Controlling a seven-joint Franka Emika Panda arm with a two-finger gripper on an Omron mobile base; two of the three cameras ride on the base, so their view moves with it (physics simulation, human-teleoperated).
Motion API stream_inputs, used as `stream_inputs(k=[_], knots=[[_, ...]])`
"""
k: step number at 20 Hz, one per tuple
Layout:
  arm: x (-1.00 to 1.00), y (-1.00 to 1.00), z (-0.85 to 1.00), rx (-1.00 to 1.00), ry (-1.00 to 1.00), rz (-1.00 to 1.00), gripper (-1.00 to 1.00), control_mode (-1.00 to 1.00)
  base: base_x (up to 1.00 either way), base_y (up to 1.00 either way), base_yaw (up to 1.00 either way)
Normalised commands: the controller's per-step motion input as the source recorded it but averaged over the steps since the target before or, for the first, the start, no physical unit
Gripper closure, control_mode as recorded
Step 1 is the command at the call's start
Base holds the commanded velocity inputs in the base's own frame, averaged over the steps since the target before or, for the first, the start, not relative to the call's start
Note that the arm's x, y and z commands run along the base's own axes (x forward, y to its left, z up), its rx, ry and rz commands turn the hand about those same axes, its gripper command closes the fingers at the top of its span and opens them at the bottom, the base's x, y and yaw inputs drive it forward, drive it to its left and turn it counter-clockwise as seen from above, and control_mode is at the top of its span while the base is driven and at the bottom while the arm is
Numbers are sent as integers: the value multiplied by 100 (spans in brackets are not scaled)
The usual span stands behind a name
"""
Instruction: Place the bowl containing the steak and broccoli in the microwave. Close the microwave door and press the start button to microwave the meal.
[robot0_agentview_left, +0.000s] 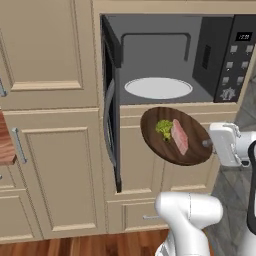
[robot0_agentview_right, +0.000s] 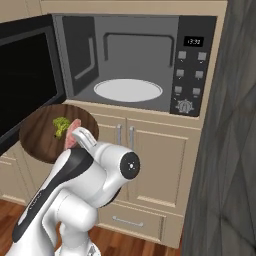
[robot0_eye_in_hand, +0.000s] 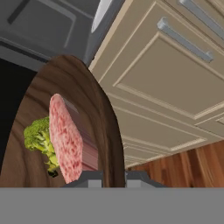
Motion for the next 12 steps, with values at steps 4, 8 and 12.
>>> stream_inputs(k=[4,8,12], knots=[[0,0,0,0,0,0,100,100,39,-16,8],[0,0,0,0,0,0,100,100,14,-15,7],[1,-3,0,0,0,0,100,-100,0,0,0]])
